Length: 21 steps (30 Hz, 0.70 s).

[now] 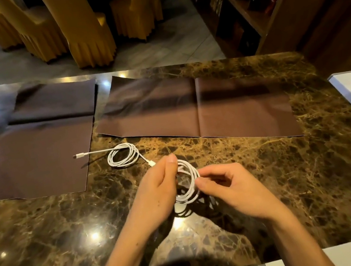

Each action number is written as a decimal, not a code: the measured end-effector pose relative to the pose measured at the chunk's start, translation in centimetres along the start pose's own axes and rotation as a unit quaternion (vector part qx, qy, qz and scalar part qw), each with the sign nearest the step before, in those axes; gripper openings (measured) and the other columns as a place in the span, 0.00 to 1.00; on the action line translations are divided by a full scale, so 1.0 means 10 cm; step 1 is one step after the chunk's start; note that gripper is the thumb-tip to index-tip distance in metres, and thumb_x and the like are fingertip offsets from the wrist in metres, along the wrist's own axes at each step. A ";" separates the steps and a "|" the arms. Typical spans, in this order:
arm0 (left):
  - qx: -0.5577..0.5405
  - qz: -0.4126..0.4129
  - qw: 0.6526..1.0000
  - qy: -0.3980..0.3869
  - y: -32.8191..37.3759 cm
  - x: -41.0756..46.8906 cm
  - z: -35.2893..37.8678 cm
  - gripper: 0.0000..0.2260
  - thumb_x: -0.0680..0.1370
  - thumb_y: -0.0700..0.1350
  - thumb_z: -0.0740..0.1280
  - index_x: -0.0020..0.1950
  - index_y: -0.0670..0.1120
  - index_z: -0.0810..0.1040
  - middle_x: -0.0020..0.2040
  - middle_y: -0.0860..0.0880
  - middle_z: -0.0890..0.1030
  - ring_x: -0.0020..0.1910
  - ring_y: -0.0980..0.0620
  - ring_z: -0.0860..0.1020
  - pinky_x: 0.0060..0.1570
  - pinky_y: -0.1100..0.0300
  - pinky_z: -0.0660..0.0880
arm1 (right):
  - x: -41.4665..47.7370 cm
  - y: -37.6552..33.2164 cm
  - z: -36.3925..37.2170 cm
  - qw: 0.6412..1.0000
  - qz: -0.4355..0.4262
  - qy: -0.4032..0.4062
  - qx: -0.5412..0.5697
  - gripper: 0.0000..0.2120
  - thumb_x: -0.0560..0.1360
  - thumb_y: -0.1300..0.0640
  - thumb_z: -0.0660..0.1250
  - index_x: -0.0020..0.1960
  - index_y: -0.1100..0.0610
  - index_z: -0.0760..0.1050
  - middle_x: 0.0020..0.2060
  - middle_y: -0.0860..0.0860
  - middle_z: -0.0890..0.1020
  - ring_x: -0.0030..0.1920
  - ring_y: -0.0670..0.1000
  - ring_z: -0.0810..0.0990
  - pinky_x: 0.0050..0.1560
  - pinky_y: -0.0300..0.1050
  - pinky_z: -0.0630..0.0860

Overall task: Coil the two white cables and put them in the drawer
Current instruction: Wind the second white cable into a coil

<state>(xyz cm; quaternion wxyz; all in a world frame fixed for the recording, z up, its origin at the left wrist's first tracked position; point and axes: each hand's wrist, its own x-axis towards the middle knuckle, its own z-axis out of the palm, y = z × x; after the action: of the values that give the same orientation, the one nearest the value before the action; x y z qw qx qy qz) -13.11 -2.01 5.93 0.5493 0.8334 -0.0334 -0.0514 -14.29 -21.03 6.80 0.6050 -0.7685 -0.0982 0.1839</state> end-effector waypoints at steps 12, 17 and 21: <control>-0.362 -0.161 0.911 -0.115 -0.06 -0.03 0.03 0.19 0.81 0.53 0.64 0.33 0.45 0.75 0.25 0.50 0.71 0.31 0.50 0.72 0.45 0.53 0.70 | 0.05 -0.07 0.11 0.985 -0.031 0.065 -0.158 0.12 0.79 0.54 0.69 0.60 0.41 0.81 0.49 0.38 0.85 0.53 0.43 0.83 0.56 0.48 0.80; -0.593 -0.238 0.761 -0.110 -0.10 0.02 0.00 0.14 0.79 0.48 0.65 0.36 0.43 0.73 0.22 0.53 0.64 0.18 0.57 0.62 0.28 0.67 0.62 | 0.05 -0.08 0.11 0.985 -0.022 0.062 -0.158 0.11 0.79 0.56 0.69 0.58 0.44 0.81 0.41 0.40 0.85 0.41 0.41 0.82 0.43 0.35 0.77; -0.492 -0.214 0.840 -0.086 -0.04 0.08 0.14 0.17 0.80 0.53 0.65 0.38 0.43 0.73 0.22 0.53 0.66 0.23 0.54 0.64 0.35 0.61 0.63 | 0.14 -0.11 0.19 0.986 -0.024 0.116 -0.115 0.05 0.78 0.52 0.70 0.52 0.45 0.83 0.42 0.44 0.87 0.42 0.45 0.85 0.47 0.49 0.82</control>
<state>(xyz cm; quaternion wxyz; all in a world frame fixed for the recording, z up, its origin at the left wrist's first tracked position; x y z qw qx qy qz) -12.47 -3.24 4.92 0.8574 0.4321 0.1284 -0.2483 -13.67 -18.56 7.26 0.5241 -0.8465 -0.0662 0.0670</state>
